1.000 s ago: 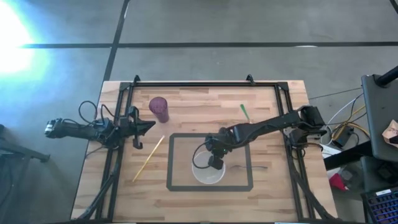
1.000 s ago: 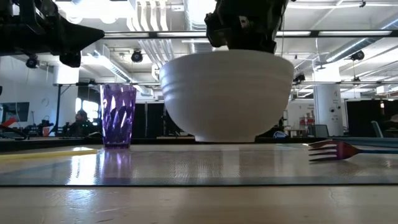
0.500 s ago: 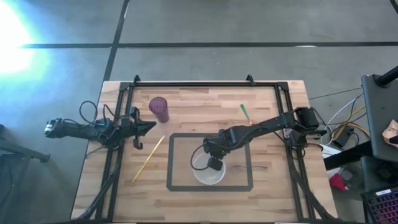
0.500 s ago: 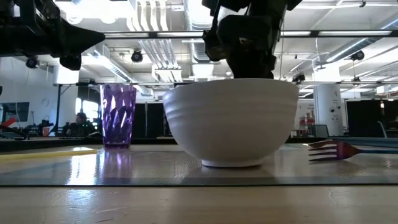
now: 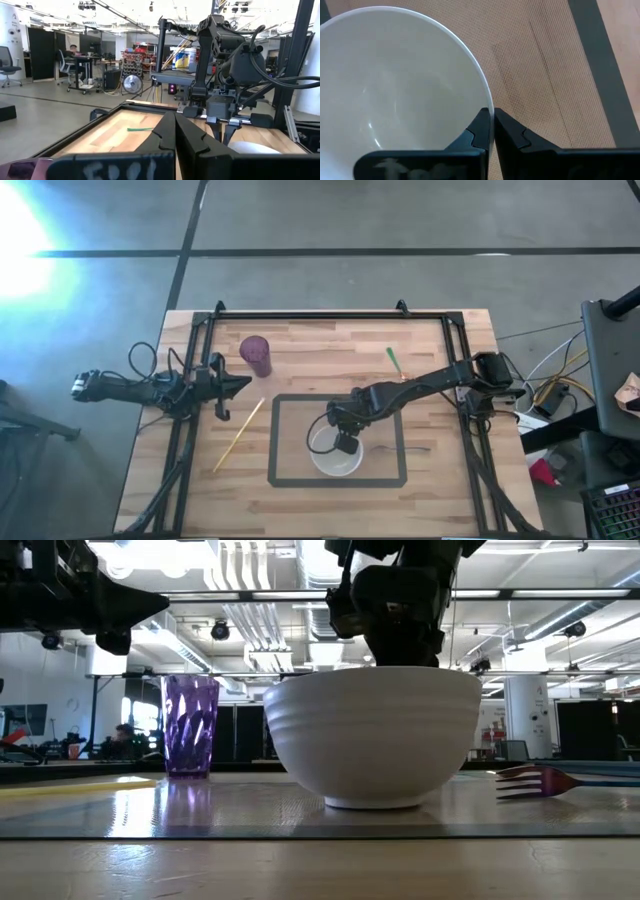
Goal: Pick & Place Utensil
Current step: Put the white bowl on the transparent mat, then put the purple cup to the top left of the white bowl on the transparent mat
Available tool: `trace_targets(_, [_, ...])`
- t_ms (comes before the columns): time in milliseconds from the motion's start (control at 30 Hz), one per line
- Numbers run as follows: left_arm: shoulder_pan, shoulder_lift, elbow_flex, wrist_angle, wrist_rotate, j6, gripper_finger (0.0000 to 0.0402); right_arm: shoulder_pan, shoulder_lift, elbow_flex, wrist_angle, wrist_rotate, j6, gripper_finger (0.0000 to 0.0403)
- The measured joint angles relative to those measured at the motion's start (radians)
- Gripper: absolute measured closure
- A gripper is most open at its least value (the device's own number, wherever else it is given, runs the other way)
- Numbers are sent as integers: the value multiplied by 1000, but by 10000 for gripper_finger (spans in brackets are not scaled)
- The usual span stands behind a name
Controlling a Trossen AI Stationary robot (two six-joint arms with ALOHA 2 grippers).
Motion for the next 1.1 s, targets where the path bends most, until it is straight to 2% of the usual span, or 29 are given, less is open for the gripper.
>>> trace_targets(333, [0,0,0,2,0,26,401,1,0,0,-1,21,-7,382])
trace_targets(767, [0,-1,0,17,0,39,401,-2,-19,-1,-6,26,-4,272])
trace_targets(1100, [0,2,0,13,5,2,401,-2,-145,-1,-6,34,-112,245])
